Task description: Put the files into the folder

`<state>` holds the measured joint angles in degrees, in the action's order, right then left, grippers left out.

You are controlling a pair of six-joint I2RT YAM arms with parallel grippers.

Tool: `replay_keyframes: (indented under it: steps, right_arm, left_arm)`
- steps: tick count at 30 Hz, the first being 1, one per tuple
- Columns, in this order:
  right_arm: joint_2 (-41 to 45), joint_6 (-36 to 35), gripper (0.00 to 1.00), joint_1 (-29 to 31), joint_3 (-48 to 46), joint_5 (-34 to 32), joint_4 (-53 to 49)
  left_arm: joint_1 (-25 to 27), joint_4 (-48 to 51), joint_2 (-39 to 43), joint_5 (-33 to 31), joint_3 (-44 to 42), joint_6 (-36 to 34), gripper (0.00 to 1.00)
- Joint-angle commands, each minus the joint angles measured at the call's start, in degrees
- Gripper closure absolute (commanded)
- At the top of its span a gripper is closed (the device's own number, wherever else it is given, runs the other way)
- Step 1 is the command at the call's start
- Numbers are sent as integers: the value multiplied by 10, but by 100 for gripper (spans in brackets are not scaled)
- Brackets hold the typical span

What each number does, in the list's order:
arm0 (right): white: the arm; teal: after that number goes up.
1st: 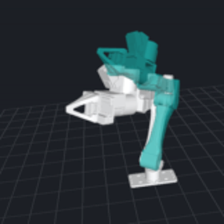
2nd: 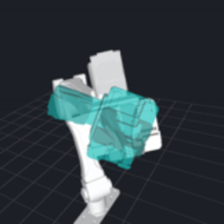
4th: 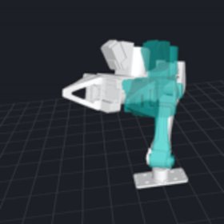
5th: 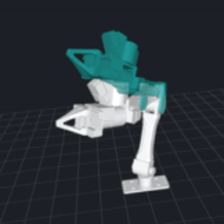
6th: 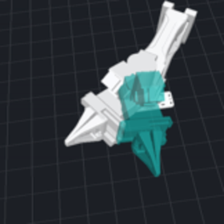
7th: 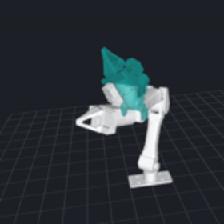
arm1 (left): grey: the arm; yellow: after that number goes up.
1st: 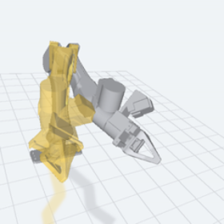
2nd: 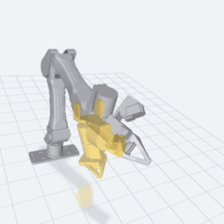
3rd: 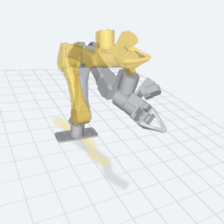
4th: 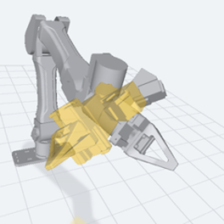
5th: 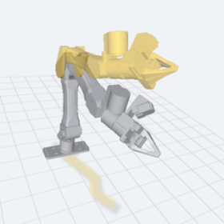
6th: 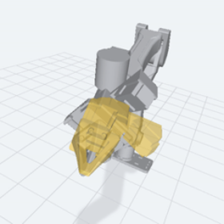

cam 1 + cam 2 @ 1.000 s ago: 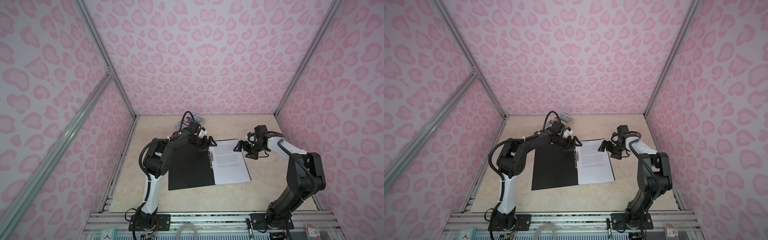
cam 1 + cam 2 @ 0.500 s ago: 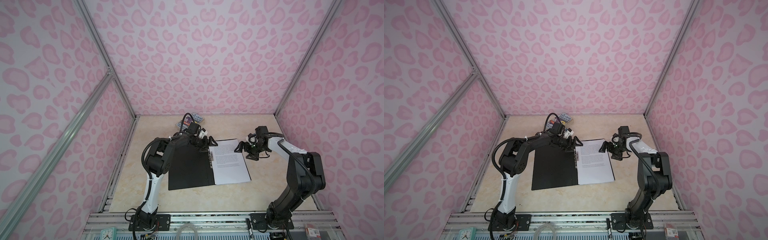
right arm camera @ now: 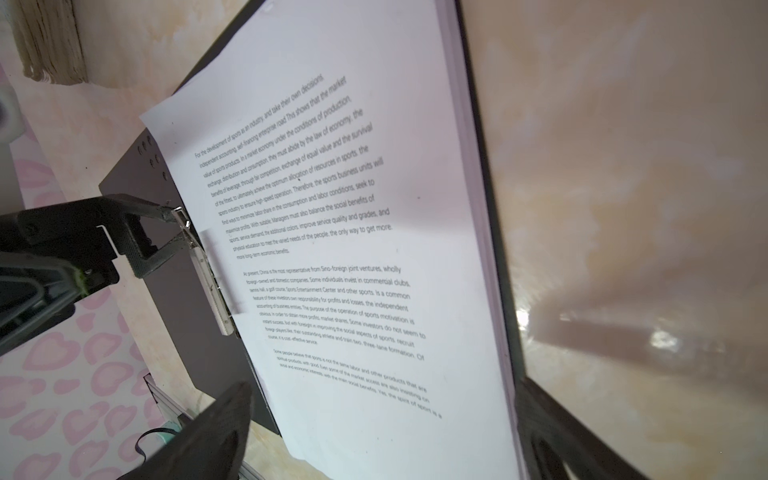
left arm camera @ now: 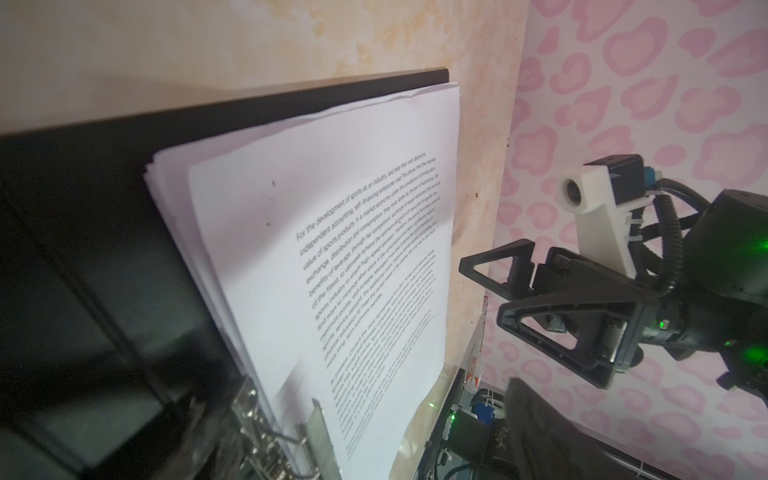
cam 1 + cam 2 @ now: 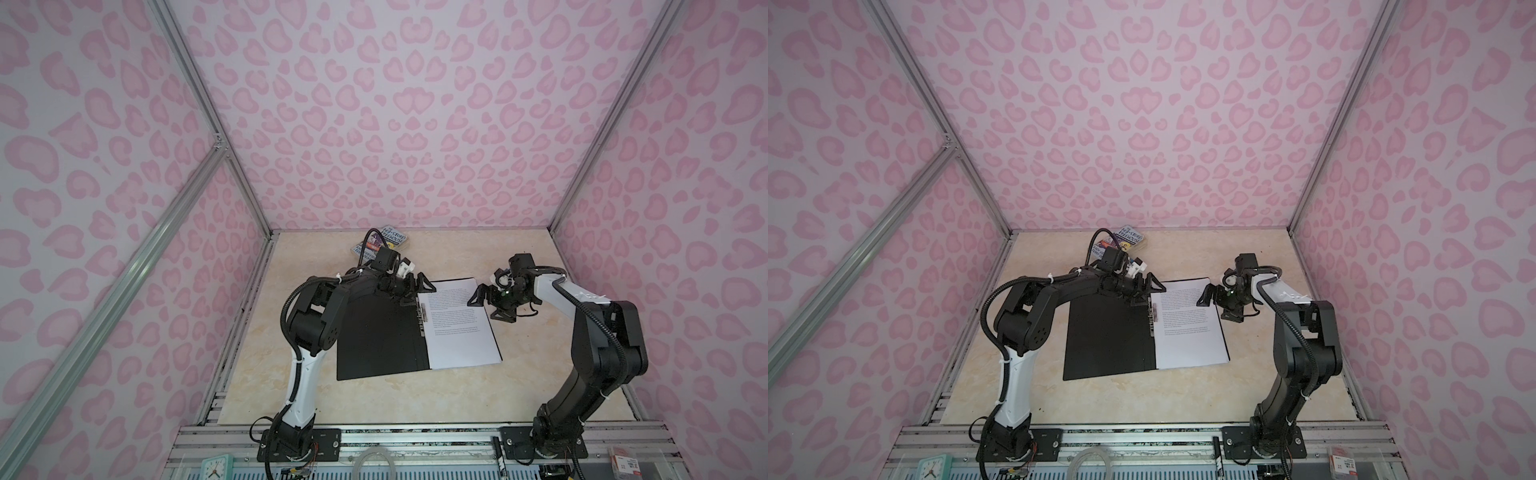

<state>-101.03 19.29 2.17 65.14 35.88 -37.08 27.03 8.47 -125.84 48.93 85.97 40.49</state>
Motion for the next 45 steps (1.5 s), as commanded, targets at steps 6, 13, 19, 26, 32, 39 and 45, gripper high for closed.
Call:
replay_keyframes:
  steps: [6, 13, 19, 26, 32, 39, 45]
  right_arm:
    - [-3, -4, 2, 0, -2, 9, -1]
    - [3, -4, 2, -2, 2, 9, -3]
    - [6, -3, 2, -2, -2, 11, -1]
    - [7, -2, 2, -8, -6, -13, -8]
    - [0, 0, 2, -9, -10, -54, -25]
    - [-4, 12, 2, 17, -24, -42, -8]
    - [-6, 13, 2, 30, -21, -34, -6]
  left_arm:
    - [2, -54, 24, 21, -11, 27, 3]
    - [9, -66, 42, 23, -24, 37, 3]
    - [15, -70, 60, 21, -39, 38, 3]
    - [23, -75, 78, 19, -65, 37, 3]
    - [27, -78, 83, 18, -76, 38, 3]
    - [29, -79, 82, 18, -74, 40, 3]
    - [28, -78, 68, 17, -62, 48, 3]
